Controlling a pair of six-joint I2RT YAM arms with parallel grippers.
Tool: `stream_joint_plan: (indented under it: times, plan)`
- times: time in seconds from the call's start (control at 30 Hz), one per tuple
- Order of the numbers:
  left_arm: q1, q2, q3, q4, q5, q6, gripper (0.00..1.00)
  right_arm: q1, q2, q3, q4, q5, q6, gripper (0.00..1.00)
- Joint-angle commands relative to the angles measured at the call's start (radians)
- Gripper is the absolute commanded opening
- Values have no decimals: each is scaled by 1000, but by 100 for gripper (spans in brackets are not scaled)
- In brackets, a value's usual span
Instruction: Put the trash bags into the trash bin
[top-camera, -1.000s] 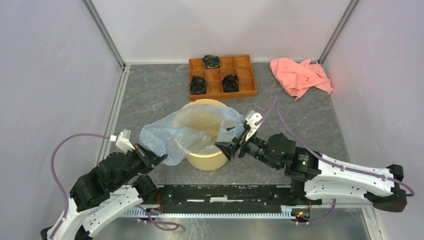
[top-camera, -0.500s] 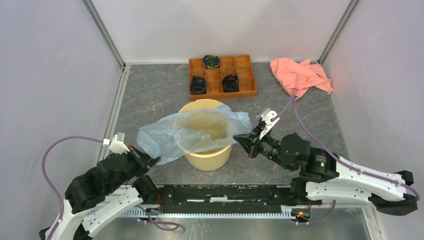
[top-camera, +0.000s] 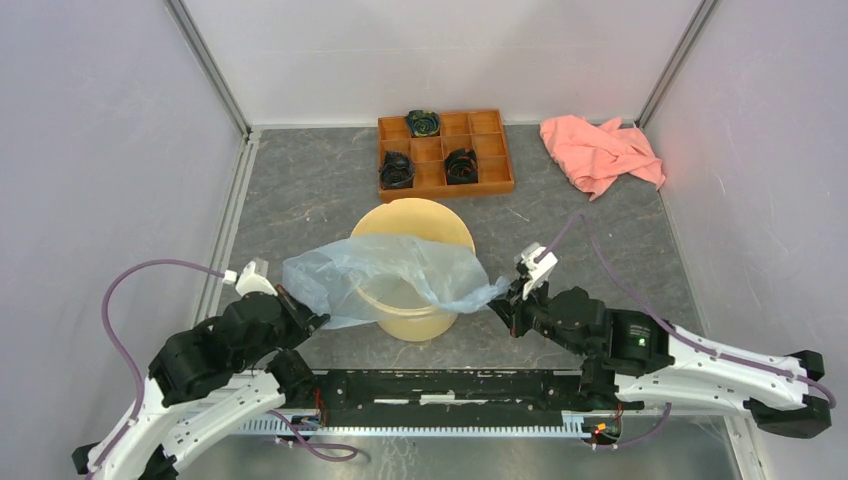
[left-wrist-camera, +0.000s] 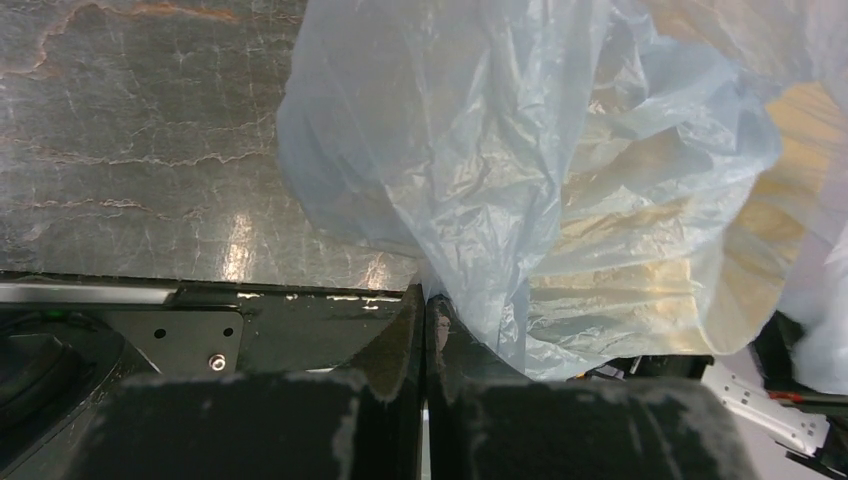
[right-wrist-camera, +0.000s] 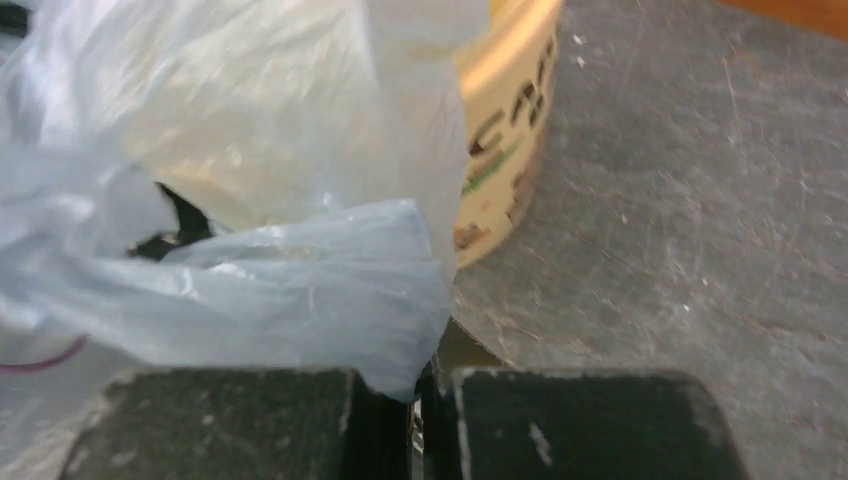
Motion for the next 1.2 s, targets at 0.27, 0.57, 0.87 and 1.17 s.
stream_joint_plan:
  times: [0.27, 0.57, 0.87, 1.17]
  plan:
    - [-1, 29, -44, 121, -122, -20, 2, 3, 99, -54, 150, 255, -321, 56]
    - [-1, -40, -61, 157, -124, 10, 11, 3, 0, 171, -286, -168, -387, 93]
    - [-1, -103, -32, 84, -115, -32, 16, 4, 58, 407, -276, -548, -515, 98]
    - [-1, -184, -62, 109, -123, -89, 18, 90, 432, 574, -37, -267, -331, 98]
